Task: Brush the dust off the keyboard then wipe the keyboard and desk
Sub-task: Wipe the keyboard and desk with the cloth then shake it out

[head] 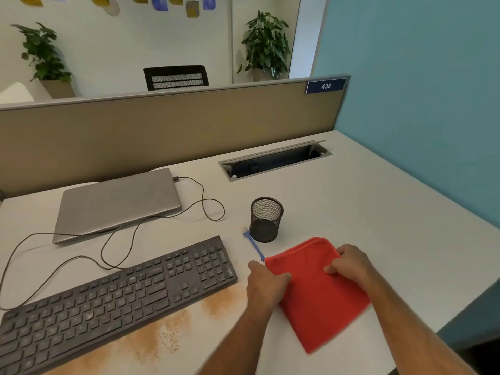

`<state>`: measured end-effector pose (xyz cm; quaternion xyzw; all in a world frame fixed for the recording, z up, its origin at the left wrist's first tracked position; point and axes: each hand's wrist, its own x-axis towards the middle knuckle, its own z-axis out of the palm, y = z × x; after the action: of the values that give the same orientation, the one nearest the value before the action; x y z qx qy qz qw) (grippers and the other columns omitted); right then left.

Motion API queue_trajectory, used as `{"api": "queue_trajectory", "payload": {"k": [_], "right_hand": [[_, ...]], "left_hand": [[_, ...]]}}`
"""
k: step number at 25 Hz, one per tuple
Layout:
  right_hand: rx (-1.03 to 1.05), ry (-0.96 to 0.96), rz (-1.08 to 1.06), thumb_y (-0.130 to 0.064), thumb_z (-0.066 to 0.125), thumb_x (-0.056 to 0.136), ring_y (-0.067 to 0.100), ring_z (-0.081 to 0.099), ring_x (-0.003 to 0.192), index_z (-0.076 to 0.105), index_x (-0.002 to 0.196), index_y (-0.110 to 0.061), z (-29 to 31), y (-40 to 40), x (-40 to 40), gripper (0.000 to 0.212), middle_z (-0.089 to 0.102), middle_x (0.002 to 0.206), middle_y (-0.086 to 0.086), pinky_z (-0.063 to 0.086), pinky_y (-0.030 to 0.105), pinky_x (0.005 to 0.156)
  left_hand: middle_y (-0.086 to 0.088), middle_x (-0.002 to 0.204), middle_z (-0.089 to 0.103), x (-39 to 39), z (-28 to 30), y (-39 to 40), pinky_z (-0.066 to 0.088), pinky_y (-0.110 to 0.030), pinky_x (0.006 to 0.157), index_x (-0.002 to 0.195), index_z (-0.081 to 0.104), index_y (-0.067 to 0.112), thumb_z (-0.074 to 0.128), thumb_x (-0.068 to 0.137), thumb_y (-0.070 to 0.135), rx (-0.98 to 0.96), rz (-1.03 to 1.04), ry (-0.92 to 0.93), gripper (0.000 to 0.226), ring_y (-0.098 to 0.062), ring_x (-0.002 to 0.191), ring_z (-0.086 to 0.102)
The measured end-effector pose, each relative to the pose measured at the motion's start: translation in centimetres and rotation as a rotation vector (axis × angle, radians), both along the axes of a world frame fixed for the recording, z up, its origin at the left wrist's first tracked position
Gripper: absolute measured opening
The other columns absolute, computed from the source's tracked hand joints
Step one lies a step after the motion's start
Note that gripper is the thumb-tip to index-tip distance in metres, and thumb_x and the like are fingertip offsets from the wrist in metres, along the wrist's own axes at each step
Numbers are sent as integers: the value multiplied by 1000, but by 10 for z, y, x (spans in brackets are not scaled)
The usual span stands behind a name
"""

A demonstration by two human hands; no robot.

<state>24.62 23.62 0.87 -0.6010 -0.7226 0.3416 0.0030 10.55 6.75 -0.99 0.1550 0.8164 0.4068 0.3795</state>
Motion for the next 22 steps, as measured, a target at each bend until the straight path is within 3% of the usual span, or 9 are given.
{"api": "queue_trajectory", "payload": {"k": [4,7,9,11,14,18,22], "right_hand": [[-149,185,-6,-10,78,56,23,67,80,63,90,-20,2,12,-8,38,70,86,4,56,40,78],[-249,309,-38,-13,76,63,29,71,76,71,84,-12,2,17,-12,22,73,80,10,58,44,76],[-247,388,-66,-6,69,62,31,68,72,71,75,-9,5,19,-11,14,72,77,14,55,44,71],[-254,520,-99,4,60,61,28,61,68,70,76,-7,7,22,-6,21,66,75,17,50,40,65],[-295,703,-48,21,47,65,26,58,75,69,96,0,11,27,12,44,64,82,15,46,34,67],[-245,758,149,27,56,71,27,62,85,68,89,2,6,25,41,33,69,84,15,53,28,72],[-247,707,250,31,53,67,24,64,90,69,71,-4,8,18,65,38,67,96,18,52,28,73]], "left_hand": [[2,96,61,-1,-3,6,56,-33,75,105,52,18,71,78,27,-2,4,42,34,-13,85,62],[1,90,64,0,-2,9,56,-34,73,94,56,19,68,77,15,90,49,27,21,-13,81,62],[-1,88,66,-3,0,10,52,-27,65,90,60,17,69,77,11,163,54,39,18,-12,79,62],[-2,88,67,-8,3,9,47,-23,62,88,63,16,72,77,8,259,47,46,16,-12,78,61],[-1,80,68,-14,4,3,51,-31,69,80,63,18,76,77,5,430,17,96,19,-13,76,61],[6,81,70,-12,-3,-15,54,-32,75,75,63,25,66,74,-3,688,-206,313,29,-13,80,67],[7,95,66,-10,-17,-31,50,-23,76,80,61,24,70,70,-5,755,-479,549,31,-9,90,62]]}}
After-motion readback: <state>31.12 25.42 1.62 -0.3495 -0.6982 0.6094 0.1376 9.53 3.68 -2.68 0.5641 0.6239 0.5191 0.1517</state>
